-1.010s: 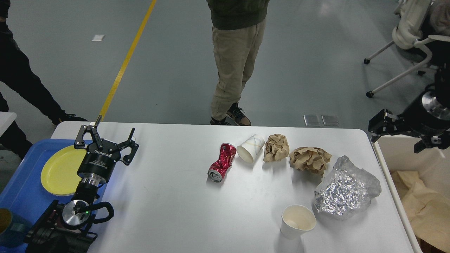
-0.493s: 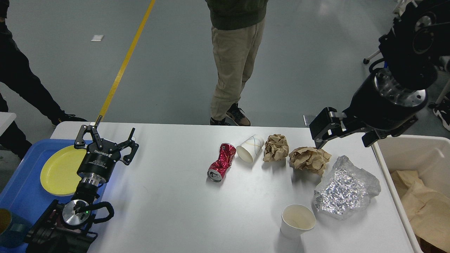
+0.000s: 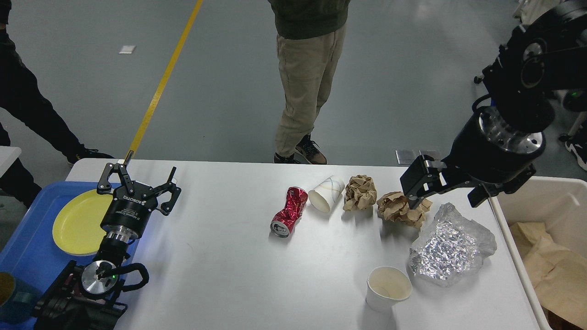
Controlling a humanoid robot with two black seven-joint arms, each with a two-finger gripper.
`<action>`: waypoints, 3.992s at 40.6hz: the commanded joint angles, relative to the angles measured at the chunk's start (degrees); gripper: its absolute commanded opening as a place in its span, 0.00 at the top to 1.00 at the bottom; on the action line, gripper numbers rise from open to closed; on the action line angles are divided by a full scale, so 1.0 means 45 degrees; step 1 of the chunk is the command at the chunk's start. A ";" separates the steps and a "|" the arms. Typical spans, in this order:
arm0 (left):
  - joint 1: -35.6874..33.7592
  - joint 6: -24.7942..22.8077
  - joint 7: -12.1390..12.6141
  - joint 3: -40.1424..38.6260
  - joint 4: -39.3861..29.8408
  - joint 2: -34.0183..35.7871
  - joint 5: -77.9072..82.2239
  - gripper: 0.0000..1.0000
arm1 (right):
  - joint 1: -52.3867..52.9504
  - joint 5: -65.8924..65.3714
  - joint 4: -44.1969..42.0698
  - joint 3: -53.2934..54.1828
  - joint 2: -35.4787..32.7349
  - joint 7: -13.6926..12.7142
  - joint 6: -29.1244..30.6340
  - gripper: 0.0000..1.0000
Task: Tidy desktop
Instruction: 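Raise the right gripper and move it over the crumpled silver foil, then lower the right gripper onto the silver foil and grasp it, then lift the silver foil and carry it over the white bin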
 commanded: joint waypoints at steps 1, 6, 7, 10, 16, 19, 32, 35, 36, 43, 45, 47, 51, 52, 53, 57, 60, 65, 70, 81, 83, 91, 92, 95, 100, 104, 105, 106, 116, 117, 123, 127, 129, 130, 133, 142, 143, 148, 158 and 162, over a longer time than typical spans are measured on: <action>-0.0001 0.0000 0.0019 0.0000 0.0000 0.0000 0.0000 0.04 | -0.1199 0.0000 -0.0377 -0.0178 -0.0513 -0.0048 -0.0727 0.00; 0.0000 0.0000 0.0000 0.0000 0.0000 0.0001 0.0000 0.04 | -0.3795 -0.0001 -0.1391 -0.0685 -0.1783 -0.0067 -0.2582 0.00; 0.0019 0.0000 0.0000 0.0000 0.0000 0.0000 0.0000 0.04 | -0.4244 0.0000 -0.1606 -0.0725 -0.1958 -0.0067 -0.2797 0.00; 0.0019 0.0000 0.0000 0.0000 0.0000 0.0000 0.0000 0.04 | -0.6490 0.0039 -0.2816 -0.0609 -0.2584 -0.0087 -0.3618 0.00; 0.0019 0.0000 0.0000 0.0000 0.0000 0.0000 0.0000 0.04 | -0.9087 0.0954 -0.4261 -0.0472 -0.2858 -0.0087 -0.4302 0.00; -0.0001 0.0000 0.0000 0.0000 0.0000 0.0000 0.0000 0.04 | -1.0494 0.1677 -0.5120 -0.0180 -0.2858 -0.0087 -0.4517 0.00; -0.0001 -0.0019 0.0000 0.0000 0.0000 0.0000 0.0000 0.04 | -1.4965 0.2265 -0.8264 0.1088 -0.2586 -0.0087 -0.6197 0.00; -0.0001 0.0000 0.0019 0.0000 0.0000 0.0000 0.0000 0.04 | -1.6041 0.2381 -0.9026 0.1830 -0.2215 -0.0087 -0.6256 0.03; -0.0001 0.0000 0.0000 0.0000 0.0000 0.0000 0.0000 0.04 | -1.6219 0.2460 -0.9204 0.1949 -0.2175 -0.0087 -0.6256 0.03; -0.0001 0.0000 0.0019 0.0020 0.0000 0.0000 0.0000 0.04 | -1.6866 0.2714 -0.9811 0.2185 -0.1921 -0.0087 -0.6295 0.09; -0.0001 0.0000 0.0000 0.0020 0.0000 0.0000 0.0000 0.04 | -1.6885 0.2714 -0.9830 0.2185 -0.1882 -0.0087 -0.6295 0.22; -0.0001 0.0000 0.0019 0.0020 0.0000 0.0000 0.0000 0.04 | -1.6905 0.2695 -0.9830 0.2185 -0.1882 -0.0106 -0.6295 0.31; -0.0001 0.0000 0.0019 0.0000 0.0000 0.0000 0.0000 0.04 | -1.6944 0.2695 -0.9850 0.2185 -0.1863 -0.0145 -0.6451 0.47; -0.0001 0.0000 0.0000 0.0000 0.0000 0.0020 0.0000 0.04 | -1.6963 0.2695 -0.9850 0.2185 -0.1862 -0.0165 -0.6548 0.50; -0.0001 0.0000 0.0000 0.0019 0.0000 0.0001 0.0000 0.04 | -1.6983 0.2695 -0.9850 0.2185 -0.1862 -0.0204 -0.6646 0.52; -0.0001 0.0000 0.0019 0.0000 0.0000 0.0000 0.0000 0.04 | -1.7061 0.2695 -0.9811 0.2204 -0.1804 -0.0263 -0.7056 0.62; -0.0001 0.0000 0.0000 0.0000 0.0000 0.0000 0.0000 0.04 | -1.7120 0.2695 -0.9811 0.2185 -0.1784 -0.0282 -0.7193 0.73; -0.0001 0.0000 0.0000 0.0000 0.0000 0.0020 0.0000 0.04 | -1.7100 0.2480 -0.9674 0.2185 -0.1784 -0.0399 -0.7214 0.98; -0.0001 0.0000 0.0000 0.0019 0.0000 0.0000 0.0000 0.04 | -1.7081 0.2441 -0.9635 0.2204 -0.1765 -0.0692 -0.7194 1.00; -0.0001 -0.0019 0.0019 0.0000 0.0000 0.0000 0.0000 0.04 | -1.6925 0.1935 -0.9382 0.2321 -0.1667 -0.2644 -0.7116 1.00; -0.0001 0.0000 0.0019 0.0019 0.0000 0.0000 0.0000 0.04 | -1.6866 0.1564 -0.9245 0.2360 -0.1667 -0.2821 -0.7116 1.00; -0.0001 -0.0019 0.0019 0.0020 0.0000 0.0020 0.0000 0.04 | -1.6885 0.1035 -0.9147 0.2556 -0.1667 -0.2899 -0.7174 1.00; -0.0001 0.0000 0.0019 0.0020 0.0000 0.0020 0.0000 0.04 | -1.6905 0.1035 -0.9147 0.2556 -0.1667 -0.2899 -0.7174 1.00; -0.0001 0.0000 0.0019 0.0020 0.0000 0.0020 0.0000 0.04 | -1.6944 0.0996 -0.9147 0.2556 -0.1628 -0.2899 -0.7155 1.00; -0.0001 0.0000 0.0019 0.0020 0.0000 0.0020 0.0000 0.04 | -1.6983 0.0762 -0.9127 0.2595 -0.1608 -0.2899 -0.7155 1.00; -0.0001 -0.0019 0.0019 0.0020 0.0000 0.0020 0.0000 0.04 | -1.6827 0.0742 -0.9088 0.2712 -0.1628 -0.2880 -0.7135 1.00; -0.0001 0.0000 0.0019 0.0020 0.0000 0.0020 0.0000 0.04 | -1.6788 0.0742 -0.9030 0.2751 -0.1628 -0.2880 -0.7135 1.00; -0.0001 0.0000 0.0019 0.0020 0.0000 0.0020 0.0000 0.04 | -1.6768 0.0742 -0.8933 0.2809 -0.1628 -0.2861 -0.7116 1.00; -0.0001 0.0000 0.0019 0.0020 0.0000 0.0020 0.0000 0.04 | -1.4993 0.0839 -0.7664 0.2712 -0.2740 -0.2860 -0.6551 1.00; -0.0001 -0.0019 0.0019 0.0020 0.0000 0.0020 0.0000 0.04 | -1.4720 0.0839 -0.7527 0.2673 -0.2915 -0.2860 -0.6375 1.00; -0.0001 -0.0019 0.0019 0.0000 0.0000 0.0020 0.0000 0.04 | -1.2595 0.0859 -0.6416 0.2226 -0.4008 -0.2860 -0.4757 1.00; -0.0001 0.0000 0.0019 0.0020 0.0000 0.0020 0.0000 0.04 | -1.0916 0.0898 -0.5692 0.1407 -0.4245 -0.2841 -0.3916 1.00; -0.0001 0.0000 0.0019 0.0020 0.0000 0.0020 0.0000 0.04 | -0.9702 0.0937 -0.5222 0.0722 -0.4245 -0.2763 -0.3368 1.00; -0.0001 -0.0019 0.0019 0.0020 0.0000 0.0020 0.0000 0.04 | -0.9253 0.0956 -0.5047 0.0488 -0.4245 -0.2743 -0.3153 1.00; -0.0001 0.0000 0.0019 0.0020 0.0000 0.0020 0.0000 0.04 | -0.7437 0.1112 -0.4227 -0.0411 -0.4226 -0.2704 -0.2352 1.00; -0.0001 0.0000 0.0019 0.0020 0.0000 0.0020 0.0000 0.04 | -0.2574 0.1484 -0.1923 -0.2072 -0.4030 -0.2704 0.0029 1.00; -0.0001 0.0000 0.0019 0.0020 0.0000 0.0020 0.0000 0.04 | -0.2414 0.1484 -0.1882 -0.2073 -0.4030 -0.2723 0.0168 1.00; -0.0001 0.0000 0.0019 0.0020 0.0000 0.0020 0.0000 0.04 | -0.2276 0.1484 -0.1842 -0.2209 -0.4050 -0.2724 0.0209 1.00; -0.0001 0.0000 0.0019 0.0020 0.0000 0.0020 0.0000 0.04 | -0.2334 0.1620 -0.2096 -0.3165 -0.4167 -0.2724 -0.0728 1.00; -0.0001 0.0000 0.0019 0.0020 0.0000 0.0020 0.0000 0.04 | -0.2626 0.1757 -0.2564 -0.3830 -0.4303 -0.2724 -0.1450 1.00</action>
